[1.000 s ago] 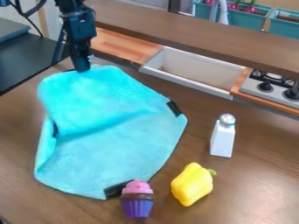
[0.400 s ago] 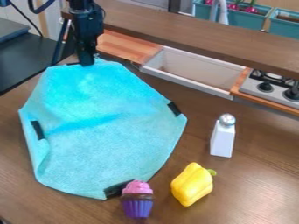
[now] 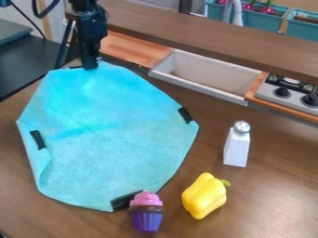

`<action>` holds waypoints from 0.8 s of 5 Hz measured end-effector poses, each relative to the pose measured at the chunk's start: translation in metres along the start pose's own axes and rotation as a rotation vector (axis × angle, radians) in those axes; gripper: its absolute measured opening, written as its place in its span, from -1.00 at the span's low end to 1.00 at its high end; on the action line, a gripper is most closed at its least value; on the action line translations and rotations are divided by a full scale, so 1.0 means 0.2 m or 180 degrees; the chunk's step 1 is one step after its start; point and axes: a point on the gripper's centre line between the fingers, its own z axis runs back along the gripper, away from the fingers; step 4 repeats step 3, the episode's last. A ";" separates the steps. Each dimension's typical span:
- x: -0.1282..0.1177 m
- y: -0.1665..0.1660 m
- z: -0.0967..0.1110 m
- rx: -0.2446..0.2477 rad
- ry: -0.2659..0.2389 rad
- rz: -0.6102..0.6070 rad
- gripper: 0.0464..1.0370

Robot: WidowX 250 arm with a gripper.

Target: Unfold the cloth from bottom right to top left

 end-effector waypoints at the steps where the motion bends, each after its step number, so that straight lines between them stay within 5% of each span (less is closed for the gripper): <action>1: 0.02 0.03 -0.02 0.0132 -0.0092 -0.0061 -0.99; 4: 0.02 0.02 -0.13 0.0241 -0.0202 -0.0312 -0.98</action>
